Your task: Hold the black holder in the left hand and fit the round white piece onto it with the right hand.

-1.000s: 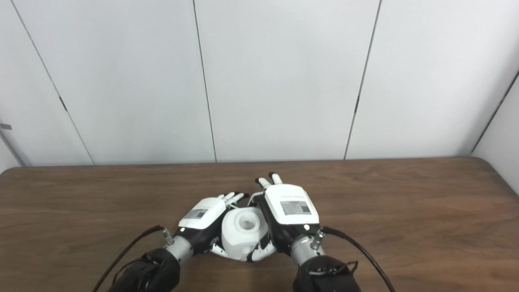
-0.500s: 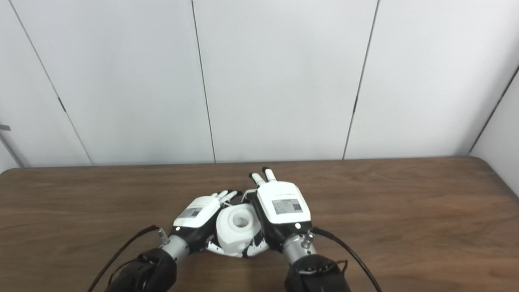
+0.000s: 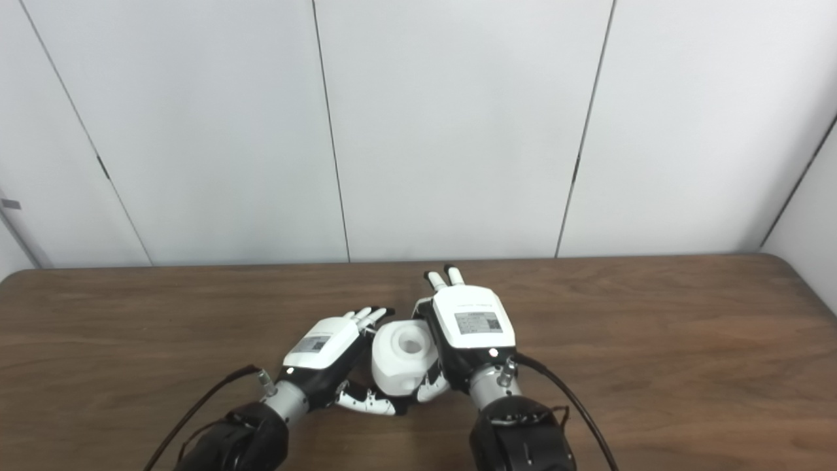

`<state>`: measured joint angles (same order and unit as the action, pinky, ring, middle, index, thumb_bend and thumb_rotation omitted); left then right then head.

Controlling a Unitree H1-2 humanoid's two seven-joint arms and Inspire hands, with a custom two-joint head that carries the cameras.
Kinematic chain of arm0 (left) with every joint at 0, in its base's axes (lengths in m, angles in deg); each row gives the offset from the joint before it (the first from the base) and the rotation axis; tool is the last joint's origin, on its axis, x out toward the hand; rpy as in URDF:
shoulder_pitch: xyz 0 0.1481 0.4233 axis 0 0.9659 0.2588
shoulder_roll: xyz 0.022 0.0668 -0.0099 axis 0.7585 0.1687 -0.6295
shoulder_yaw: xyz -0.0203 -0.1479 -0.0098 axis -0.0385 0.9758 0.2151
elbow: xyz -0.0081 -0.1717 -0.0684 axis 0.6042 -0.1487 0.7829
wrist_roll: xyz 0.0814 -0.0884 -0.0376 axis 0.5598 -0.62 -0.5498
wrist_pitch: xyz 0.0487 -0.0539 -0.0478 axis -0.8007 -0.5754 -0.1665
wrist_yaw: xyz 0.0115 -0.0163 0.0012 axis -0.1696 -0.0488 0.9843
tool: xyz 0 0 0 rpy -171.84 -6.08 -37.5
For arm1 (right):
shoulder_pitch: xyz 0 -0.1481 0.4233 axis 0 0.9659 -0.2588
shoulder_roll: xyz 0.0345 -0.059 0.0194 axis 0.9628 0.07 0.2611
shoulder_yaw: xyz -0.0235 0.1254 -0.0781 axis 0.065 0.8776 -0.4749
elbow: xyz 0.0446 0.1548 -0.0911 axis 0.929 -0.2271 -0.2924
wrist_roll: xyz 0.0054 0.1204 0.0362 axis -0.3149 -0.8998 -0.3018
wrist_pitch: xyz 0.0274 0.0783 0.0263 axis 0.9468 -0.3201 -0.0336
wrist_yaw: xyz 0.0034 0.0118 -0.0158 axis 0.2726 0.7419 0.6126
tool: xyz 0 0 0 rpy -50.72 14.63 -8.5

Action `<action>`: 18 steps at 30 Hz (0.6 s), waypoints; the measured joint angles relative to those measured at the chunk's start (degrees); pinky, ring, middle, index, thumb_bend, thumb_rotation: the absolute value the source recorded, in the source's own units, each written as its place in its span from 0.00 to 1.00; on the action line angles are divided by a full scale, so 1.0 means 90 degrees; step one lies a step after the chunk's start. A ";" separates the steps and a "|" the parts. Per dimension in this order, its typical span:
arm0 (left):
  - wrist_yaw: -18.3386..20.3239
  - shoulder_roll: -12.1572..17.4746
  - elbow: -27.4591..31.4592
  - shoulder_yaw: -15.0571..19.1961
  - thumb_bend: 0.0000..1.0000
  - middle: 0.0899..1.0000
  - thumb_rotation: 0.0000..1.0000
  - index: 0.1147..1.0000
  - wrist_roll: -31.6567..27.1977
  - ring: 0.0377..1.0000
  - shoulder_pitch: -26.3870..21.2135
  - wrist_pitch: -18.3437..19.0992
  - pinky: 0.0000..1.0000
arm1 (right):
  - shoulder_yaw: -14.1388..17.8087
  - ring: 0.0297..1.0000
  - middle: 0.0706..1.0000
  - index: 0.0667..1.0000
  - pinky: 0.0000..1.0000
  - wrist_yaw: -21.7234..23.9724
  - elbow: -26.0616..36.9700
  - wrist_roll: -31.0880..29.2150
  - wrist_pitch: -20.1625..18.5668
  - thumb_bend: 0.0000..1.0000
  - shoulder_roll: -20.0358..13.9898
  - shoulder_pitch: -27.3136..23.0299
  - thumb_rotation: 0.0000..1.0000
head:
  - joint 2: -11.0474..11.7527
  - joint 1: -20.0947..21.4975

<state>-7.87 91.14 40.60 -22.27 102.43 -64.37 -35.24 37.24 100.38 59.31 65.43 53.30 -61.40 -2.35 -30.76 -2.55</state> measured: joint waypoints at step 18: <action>0.0022 -0.0011 0.0007 -0.0022 0.52 0.97 0.05 0.41 -0.0022 1.00 0.0000 -0.0010 1.00 | 0.0056 1.00 0.94 0.45 0.68 0.0037 0.0003 -0.0037 -0.0010 0.52 -0.0053 -0.0019 0.13 | 0.0029 -0.0117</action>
<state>-7.67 91.05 40.66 -22.47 102.23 -64.37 -35.32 37.74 100.71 59.34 65.10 53.21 -61.87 -2.52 -30.50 -3.60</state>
